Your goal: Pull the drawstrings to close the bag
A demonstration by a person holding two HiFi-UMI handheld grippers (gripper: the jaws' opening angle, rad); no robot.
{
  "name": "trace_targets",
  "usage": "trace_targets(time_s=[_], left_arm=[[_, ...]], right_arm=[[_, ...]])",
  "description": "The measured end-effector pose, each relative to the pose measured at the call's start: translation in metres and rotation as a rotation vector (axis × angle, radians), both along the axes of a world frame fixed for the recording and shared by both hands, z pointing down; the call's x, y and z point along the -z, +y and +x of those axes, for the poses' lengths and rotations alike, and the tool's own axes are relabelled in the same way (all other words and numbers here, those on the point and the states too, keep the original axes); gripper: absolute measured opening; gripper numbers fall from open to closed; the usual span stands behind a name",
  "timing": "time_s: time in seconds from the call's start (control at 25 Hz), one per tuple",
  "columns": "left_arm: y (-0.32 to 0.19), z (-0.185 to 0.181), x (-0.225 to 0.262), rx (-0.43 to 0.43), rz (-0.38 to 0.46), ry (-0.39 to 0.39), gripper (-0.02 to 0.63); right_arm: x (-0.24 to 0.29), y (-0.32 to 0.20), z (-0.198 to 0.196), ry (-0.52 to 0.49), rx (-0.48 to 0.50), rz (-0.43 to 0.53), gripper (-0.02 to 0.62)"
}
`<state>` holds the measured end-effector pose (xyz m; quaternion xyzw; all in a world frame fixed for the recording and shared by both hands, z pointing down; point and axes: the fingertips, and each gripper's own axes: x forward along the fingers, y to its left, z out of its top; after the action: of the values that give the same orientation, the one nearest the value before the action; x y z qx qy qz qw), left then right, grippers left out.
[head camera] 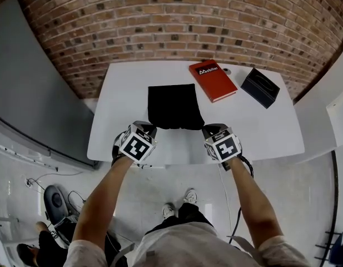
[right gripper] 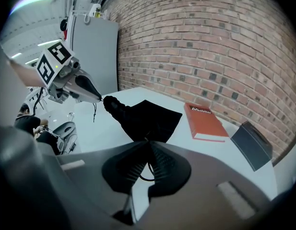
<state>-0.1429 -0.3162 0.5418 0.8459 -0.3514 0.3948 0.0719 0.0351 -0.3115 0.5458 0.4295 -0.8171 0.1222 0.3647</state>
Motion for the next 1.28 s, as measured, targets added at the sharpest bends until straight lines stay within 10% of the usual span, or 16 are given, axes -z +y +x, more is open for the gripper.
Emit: trace_targets(time_s=[1.28], left_arm=[[-0.067, -0.005, 0.184, 0.151, 0.369, 0.074, 0.006]], right_arm=[[0.187, -0.084, 0.001, -0.115, 0.053, 0.407, 0.005]])
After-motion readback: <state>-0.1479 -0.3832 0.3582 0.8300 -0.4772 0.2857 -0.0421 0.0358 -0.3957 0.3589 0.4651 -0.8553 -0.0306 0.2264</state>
